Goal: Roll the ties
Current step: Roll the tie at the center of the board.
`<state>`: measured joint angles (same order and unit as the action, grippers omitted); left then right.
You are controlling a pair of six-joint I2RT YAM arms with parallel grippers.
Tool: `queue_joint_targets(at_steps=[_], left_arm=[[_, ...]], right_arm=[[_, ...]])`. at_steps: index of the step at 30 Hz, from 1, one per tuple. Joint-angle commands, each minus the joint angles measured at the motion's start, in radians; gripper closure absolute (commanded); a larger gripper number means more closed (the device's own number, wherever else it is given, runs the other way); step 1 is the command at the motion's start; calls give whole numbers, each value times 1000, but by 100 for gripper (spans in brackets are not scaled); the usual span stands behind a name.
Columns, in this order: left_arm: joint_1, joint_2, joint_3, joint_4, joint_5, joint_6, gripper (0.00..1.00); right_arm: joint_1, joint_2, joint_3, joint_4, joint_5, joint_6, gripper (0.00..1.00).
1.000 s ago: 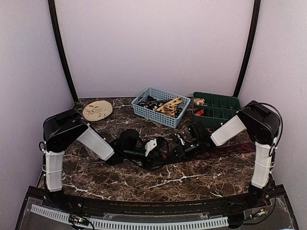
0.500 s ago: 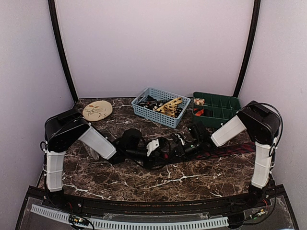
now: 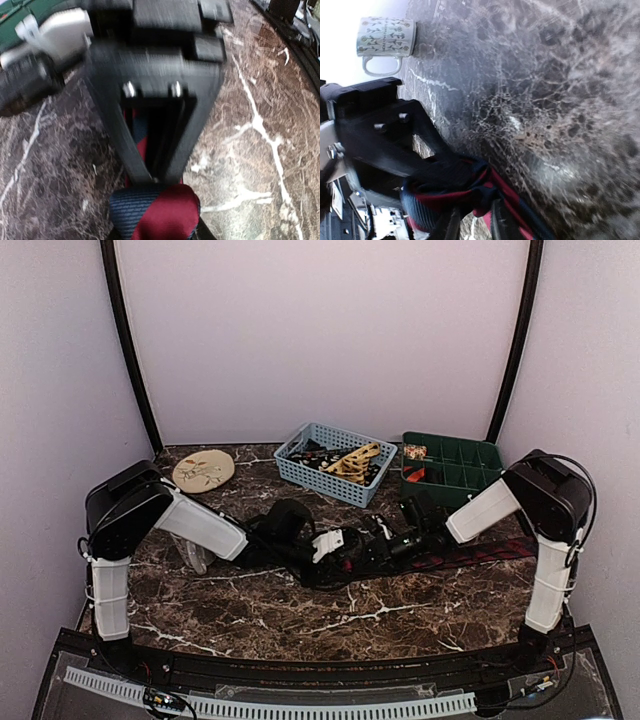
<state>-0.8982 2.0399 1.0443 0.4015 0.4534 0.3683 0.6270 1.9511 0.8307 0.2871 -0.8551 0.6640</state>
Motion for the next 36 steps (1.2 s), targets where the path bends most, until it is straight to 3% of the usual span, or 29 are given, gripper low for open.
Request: queue_joint_targets(at_steps=[1,7,19,27,29,33,36], left_arm=[[-16,41,-22,-322,-92,43,84],[-16,42,-6,-362,-94,55,84],[-16,55,16,-395,-88,70,84],[-16,57,17,-398,-90,73,83],[-16,57,17,-400,-91,75,82],[-16,55,22,-404,-98,72,80],[-12,47,23,-396,-96,61,74]], right_arm=[[-26,-38,-30,-92,48,-41,73],[-40,-116,-26,-122,39,-37,53],[-13,-174,-3,-124,20,4,54],[23,-111,53,-131,21,3,64],[27,-90,58,-142,29,-8,71],[26,-82,37,-157,52,-15,97],[21,-87,15,-170,65,-34,100]])
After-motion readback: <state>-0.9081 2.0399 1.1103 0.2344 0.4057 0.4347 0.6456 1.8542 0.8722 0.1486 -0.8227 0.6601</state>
